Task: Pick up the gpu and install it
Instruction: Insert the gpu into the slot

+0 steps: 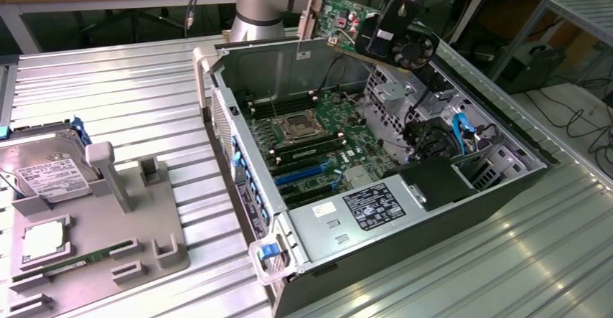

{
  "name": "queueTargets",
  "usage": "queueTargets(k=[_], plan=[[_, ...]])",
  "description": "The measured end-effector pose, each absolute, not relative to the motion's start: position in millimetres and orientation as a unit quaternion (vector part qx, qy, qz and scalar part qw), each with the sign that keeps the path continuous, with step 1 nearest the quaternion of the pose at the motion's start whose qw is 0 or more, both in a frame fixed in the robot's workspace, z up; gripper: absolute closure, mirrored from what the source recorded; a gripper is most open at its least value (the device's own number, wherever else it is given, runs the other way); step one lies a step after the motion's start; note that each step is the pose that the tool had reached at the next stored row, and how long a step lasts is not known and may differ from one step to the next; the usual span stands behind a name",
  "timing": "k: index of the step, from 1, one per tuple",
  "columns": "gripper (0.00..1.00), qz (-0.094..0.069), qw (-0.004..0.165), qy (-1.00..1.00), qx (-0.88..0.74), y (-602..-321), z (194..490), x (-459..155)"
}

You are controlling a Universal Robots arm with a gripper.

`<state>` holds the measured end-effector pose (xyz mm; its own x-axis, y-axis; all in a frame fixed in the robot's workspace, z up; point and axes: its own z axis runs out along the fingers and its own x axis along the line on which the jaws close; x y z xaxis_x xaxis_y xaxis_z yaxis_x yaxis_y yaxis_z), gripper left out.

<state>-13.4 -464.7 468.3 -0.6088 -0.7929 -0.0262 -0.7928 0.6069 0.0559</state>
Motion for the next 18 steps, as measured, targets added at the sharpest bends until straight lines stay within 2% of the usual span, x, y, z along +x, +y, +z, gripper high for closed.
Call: queueTargets(k=[18], plan=[[0.72, -0.031, 0.003, -0.863, 0.505, -464.7, 468.2, -13.4]])
